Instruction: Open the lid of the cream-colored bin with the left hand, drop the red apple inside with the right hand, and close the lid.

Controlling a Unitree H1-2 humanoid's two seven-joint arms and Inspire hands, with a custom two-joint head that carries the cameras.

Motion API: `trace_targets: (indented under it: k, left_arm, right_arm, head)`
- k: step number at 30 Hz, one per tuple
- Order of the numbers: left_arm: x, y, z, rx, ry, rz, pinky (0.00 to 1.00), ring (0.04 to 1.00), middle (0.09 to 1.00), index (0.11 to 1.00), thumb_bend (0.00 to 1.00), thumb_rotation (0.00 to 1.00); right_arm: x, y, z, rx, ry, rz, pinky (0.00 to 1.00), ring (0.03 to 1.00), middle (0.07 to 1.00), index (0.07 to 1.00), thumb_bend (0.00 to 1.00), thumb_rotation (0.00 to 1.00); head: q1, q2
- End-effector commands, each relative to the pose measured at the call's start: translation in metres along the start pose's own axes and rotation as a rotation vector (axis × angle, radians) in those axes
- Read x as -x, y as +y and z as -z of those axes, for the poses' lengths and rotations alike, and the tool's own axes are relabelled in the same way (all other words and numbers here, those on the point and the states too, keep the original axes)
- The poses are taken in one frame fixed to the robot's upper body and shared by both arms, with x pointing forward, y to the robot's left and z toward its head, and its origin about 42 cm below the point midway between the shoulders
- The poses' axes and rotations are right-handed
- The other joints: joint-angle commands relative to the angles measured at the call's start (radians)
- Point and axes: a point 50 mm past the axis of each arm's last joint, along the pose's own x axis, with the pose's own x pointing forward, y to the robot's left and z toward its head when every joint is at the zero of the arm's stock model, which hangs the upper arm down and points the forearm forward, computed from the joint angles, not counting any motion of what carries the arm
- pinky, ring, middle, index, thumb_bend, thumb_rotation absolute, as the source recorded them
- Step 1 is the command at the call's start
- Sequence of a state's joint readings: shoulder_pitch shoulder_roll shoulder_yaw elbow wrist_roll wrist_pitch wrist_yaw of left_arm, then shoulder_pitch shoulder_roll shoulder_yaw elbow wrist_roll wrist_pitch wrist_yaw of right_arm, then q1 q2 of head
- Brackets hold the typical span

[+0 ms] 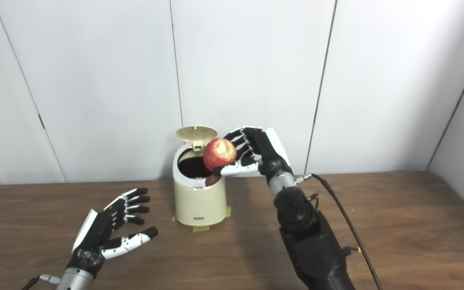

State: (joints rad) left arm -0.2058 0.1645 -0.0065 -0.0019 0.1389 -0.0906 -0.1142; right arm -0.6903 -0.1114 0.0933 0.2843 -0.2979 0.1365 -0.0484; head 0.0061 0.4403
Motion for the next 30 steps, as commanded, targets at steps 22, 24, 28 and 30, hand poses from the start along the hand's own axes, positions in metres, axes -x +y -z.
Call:
trace_targets:
  k: [22,24,28,30]
  left_arm:
    - [-0.014,-0.004,-0.022,0.024,-0.082,-0.028,0.63,0.744,0.807,0.85,0.76,0.2]
    - [-0.014,-0.005,-0.022,0.021,-0.083,-0.027,0.63,0.744,0.808,0.85,0.76,0.21]
    - [-0.015,-0.005,-0.022,0.017,-0.086,-0.027,0.63,0.741,0.808,0.849,0.76,0.21]
    - [-0.015,-0.005,-0.023,0.018,-0.085,-0.028,0.63,0.74,0.807,0.847,0.76,0.21]
  right_arm:
    - [-0.037,0.013,-0.04,0.004,-0.081,0.024,0.35,0.413,0.443,0.506,0.53,0.0]
    - [-0.038,0.015,-0.04,-0.011,-0.086,0.022,0.35,0.41,0.437,0.514,0.52,0.0]
    - [-0.038,0.02,-0.039,-0.058,-0.108,0.011,0.35,0.421,0.434,0.534,0.52,0.0]
    - [-0.037,0.022,-0.038,-0.054,-0.114,0.009,0.39,0.47,0.445,0.54,0.52,0.0]
  head:
    - [0.038,0.009]
    - [0.039,0.009]
    - [0.043,0.009]
    - [0.043,0.009]
